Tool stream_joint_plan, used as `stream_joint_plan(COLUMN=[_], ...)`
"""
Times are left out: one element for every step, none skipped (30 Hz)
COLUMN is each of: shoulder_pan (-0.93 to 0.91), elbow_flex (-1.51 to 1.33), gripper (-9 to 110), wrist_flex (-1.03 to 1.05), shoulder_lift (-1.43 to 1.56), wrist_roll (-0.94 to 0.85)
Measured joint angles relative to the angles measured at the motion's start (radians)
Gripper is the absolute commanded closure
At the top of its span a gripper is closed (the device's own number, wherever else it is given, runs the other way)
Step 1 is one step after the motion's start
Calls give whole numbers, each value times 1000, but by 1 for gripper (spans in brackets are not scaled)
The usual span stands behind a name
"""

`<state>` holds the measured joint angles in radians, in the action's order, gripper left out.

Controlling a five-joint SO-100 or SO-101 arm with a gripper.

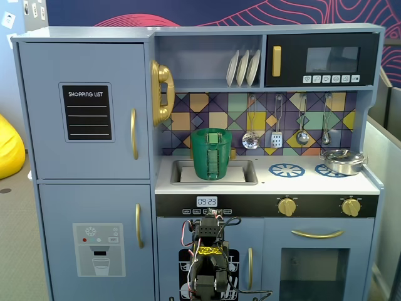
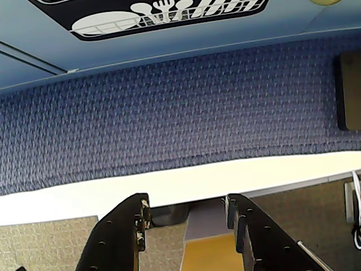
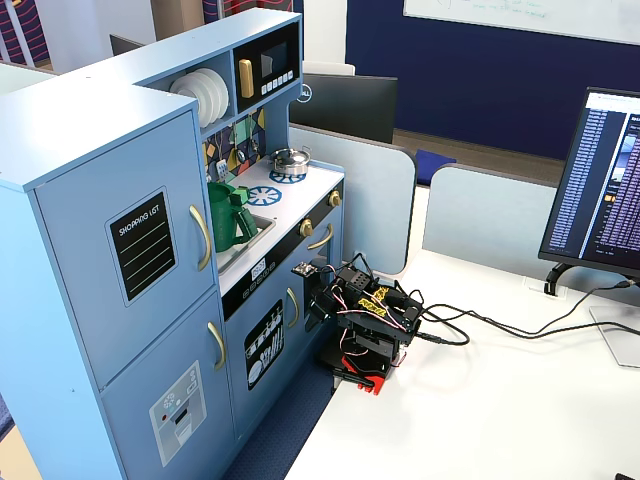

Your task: Take off the lid from the green recipient and place it on the counter

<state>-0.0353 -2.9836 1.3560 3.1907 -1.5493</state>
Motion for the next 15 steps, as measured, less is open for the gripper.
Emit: stream_joint_plan(shoulder_pan=[0, 0, -5, -9, -15, -15, -15, -15, -15, -15, -15, -15, -18, -20, -23], elbow_flex=[0, 0, 0, 0, 0, 0, 0, 0, 0, 0, 0, 0, 0, 0, 0], gripper=[101, 101, 101, 101, 101, 101, 101, 101, 101, 101, 101, 101, 101, 101, 101], wrist_flex=[0, 0, 0, 0, 0, 0, 0, 0, 0, 0, 0, 0, 0, 0, 0], shoulder_lift=[0, 0, 0, 0, 0, 0, 0, 0, 0, 0, 0, 0, 0, 0, 0], wrist_roll=[0, 0, 0, 0, 0, 0, 0, 0, 0, 0, 0, 0, 0, 0, 0])
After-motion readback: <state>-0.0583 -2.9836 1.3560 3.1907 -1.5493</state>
